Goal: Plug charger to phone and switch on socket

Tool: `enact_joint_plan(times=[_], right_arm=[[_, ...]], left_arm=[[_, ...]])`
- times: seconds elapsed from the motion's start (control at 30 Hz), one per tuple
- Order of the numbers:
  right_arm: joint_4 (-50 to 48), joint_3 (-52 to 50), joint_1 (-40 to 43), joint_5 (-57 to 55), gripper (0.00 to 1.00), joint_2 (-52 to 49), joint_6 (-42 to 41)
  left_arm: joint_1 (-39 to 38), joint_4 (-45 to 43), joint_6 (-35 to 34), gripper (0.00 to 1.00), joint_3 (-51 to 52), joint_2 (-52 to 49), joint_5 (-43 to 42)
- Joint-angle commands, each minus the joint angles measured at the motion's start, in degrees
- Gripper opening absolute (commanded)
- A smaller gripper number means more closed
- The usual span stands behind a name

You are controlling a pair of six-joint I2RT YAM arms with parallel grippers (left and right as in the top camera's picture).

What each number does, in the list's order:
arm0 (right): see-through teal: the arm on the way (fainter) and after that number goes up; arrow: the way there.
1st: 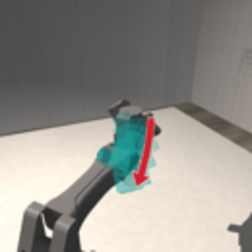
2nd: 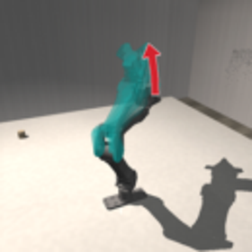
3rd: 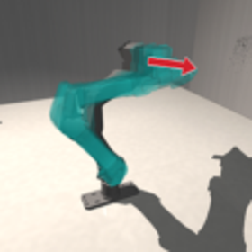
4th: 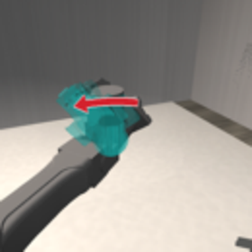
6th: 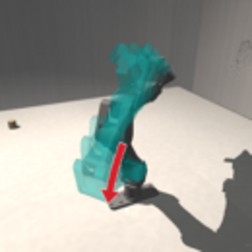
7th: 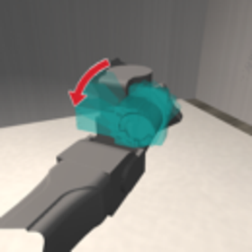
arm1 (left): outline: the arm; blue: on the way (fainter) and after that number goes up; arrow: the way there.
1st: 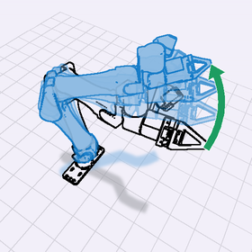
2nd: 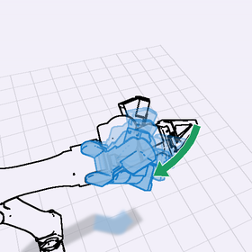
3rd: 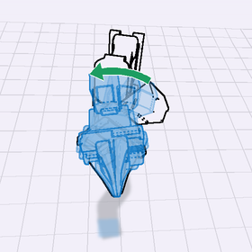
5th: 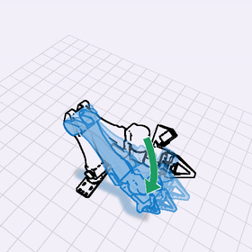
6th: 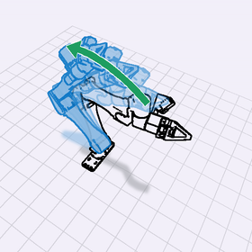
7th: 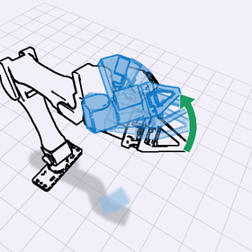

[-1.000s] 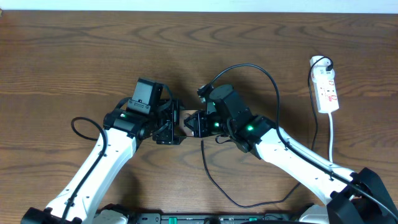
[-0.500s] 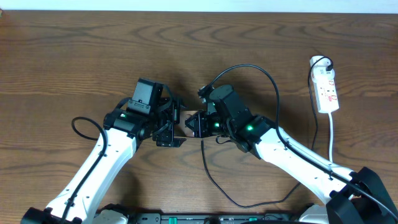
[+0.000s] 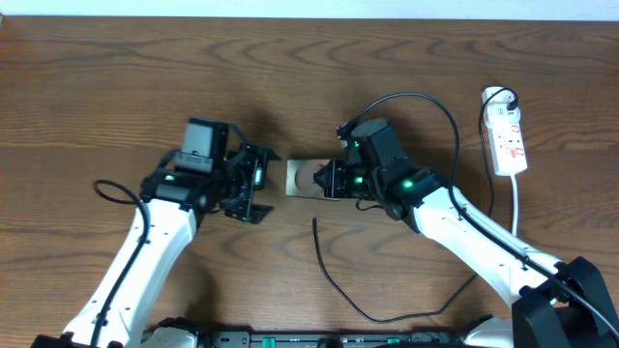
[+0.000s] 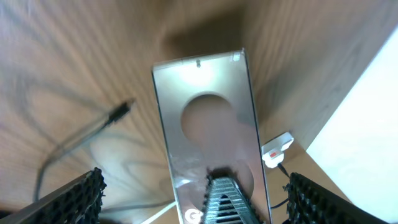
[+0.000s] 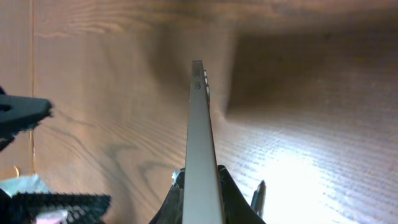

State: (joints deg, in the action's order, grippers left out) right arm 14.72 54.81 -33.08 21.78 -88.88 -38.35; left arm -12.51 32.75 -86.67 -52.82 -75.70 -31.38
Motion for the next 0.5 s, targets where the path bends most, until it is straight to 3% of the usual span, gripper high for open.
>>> enact_joint_plan(times=[0.0, 0.13, 0.37, 0.47], right_arm=[[-1.70, 0.92, 1.53, 0.81, 0.01, -0.13, -1.11], [-2.78, 0.92, 4.09, 0.83, 0.01, -0.13, -7.39], [-5.18, 0.92, 8.50, 0.87, 0.01, -0.13, -26.82], [-8.55, 0.92, 9.64, 1.53, 0.01, -0.13, -37.68]], left_arm=[[3.96, 0.11, 16.31, 0.90, -0.68, 0.98, -1.55], [7.72, 0.07, 26.16, 0.90, -0.66, 0.98, -5.70], [14.14, -3.02, 32.81, 0.90, -0.52, 0.98, -14.23], [16.24, -8.74, 32.74, 0.90, 1.25, 0.98, -19.30]])
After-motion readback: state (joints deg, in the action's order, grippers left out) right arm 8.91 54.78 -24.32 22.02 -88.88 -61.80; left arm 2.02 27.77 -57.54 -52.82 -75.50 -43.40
